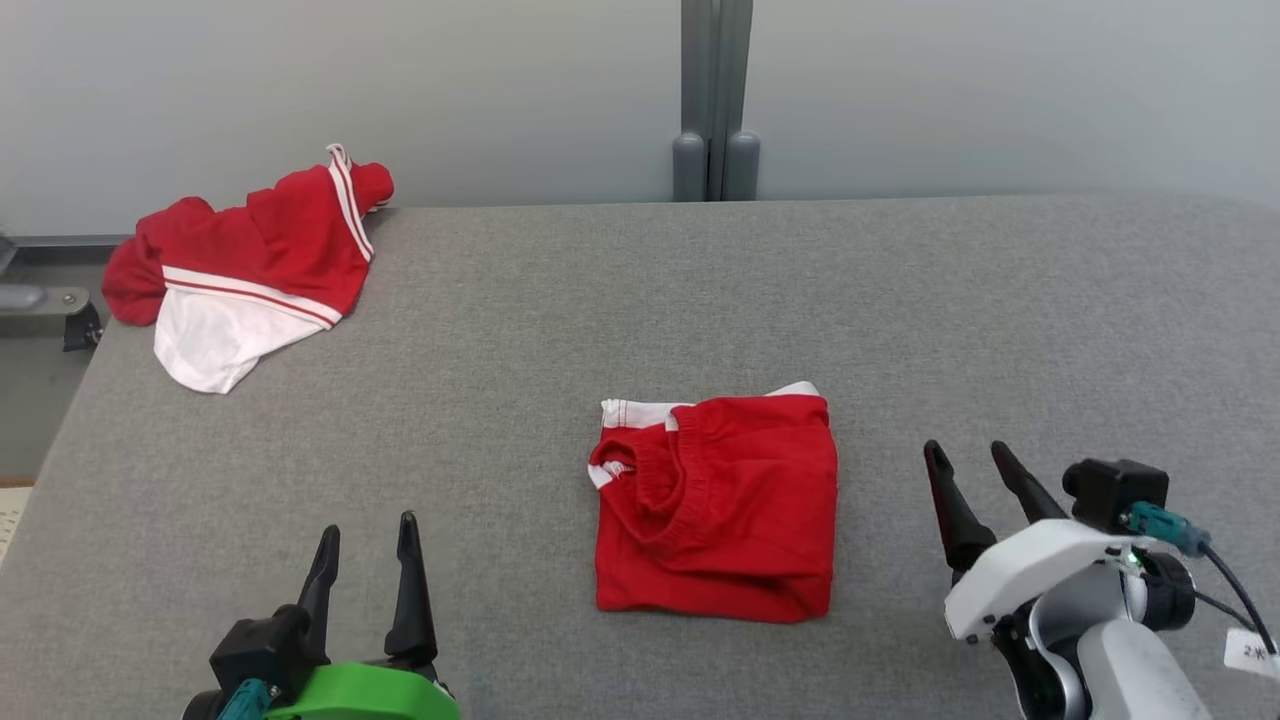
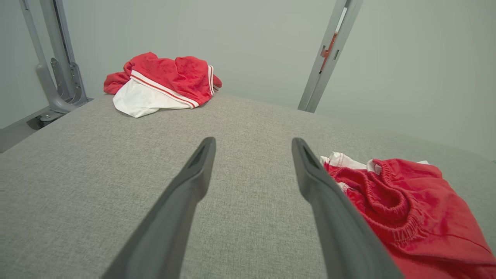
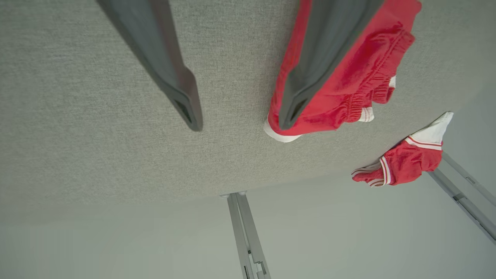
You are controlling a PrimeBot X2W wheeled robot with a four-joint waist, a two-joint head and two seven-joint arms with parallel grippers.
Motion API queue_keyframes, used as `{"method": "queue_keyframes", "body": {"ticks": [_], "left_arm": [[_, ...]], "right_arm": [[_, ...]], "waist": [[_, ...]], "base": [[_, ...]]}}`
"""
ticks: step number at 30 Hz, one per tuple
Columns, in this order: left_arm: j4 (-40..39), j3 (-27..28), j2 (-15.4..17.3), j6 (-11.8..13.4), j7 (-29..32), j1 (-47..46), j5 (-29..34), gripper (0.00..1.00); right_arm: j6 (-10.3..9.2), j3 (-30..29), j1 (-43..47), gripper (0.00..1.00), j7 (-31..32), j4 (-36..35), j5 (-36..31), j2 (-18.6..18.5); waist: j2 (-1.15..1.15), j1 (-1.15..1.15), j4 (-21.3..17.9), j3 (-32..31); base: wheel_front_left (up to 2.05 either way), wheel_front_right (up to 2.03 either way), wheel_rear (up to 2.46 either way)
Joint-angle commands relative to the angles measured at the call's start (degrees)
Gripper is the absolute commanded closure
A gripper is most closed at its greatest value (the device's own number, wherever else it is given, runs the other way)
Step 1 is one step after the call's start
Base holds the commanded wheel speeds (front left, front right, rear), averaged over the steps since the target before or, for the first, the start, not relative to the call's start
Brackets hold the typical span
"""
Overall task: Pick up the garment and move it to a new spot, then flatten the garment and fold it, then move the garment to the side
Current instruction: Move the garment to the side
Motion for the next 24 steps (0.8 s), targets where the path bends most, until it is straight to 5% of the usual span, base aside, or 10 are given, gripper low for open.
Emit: {"method": "queue_keyframes", "body": {"ticks": [1, 9, 21, 22, 23, 24], "left_arm": [[0.0, 0.0, -0.1, -0.2, -0.2, -0.2, 0.3, 0.0], [0.4, -0.4, -0.4, -0.6, -0.2, -0.9, 0.7, 0.0], [0.1, -0.5, -0.9, -1.0, -0.2, -2.7, 1.4, 0.0], [0.0, -0.4, -0.9, -1.1, -0.2, -2.7, 1.4, 0.0], [0.0, -0.2, -1.0, -1.2, -0.2, -2.8, 1.4, 0.0], [-0.1, -0.1, -1.0, -1.2, -0.2, -2.9, 1.4, 0.0]], "right_arm": [[-0.01, -0.1, -1.4, 0.0, 2.4, 0.8, 0.4, -0.1], [-0.01, -0.5, -7.0, 0.0, 15.3, 6.4, 3.8, -0.3], [-0.01, -0.3, -12.8, 0.0, 21.4, 17.4, 7.0, -1.1], [-0.01, 0.0, -13.2, 0.12, 21.7, 17.9, 7.3, -1.1], [-0.01, 0.4, -13.6, 0.58, 22.3, 18.4, 7.9, -1.1], [-0.01, 0.8, -14.0, 0.61, 22.7, 18.8, 8.4, -1.1]], "waist": [[0.0, 0.0, 1.0, 0.1], [0.0, 0.0, 5.1, 1.1], [0.0, 0.0, 9.8, 5.0], [0.0, 0.0, 9.9, 5.2], [0.0, 0.0, 9.9, 5.4], [0.0, 0.0, 9.9, 5.7]], "base": [[0.0, 0.0, 0.0], [0.0, 0.0, 0.0], [0.0, 0.0, 0.0], [0.0, 0.0, 0.0], [0.0, 0.0, 0.0], [0.0, 0.0, 0.0]]}}
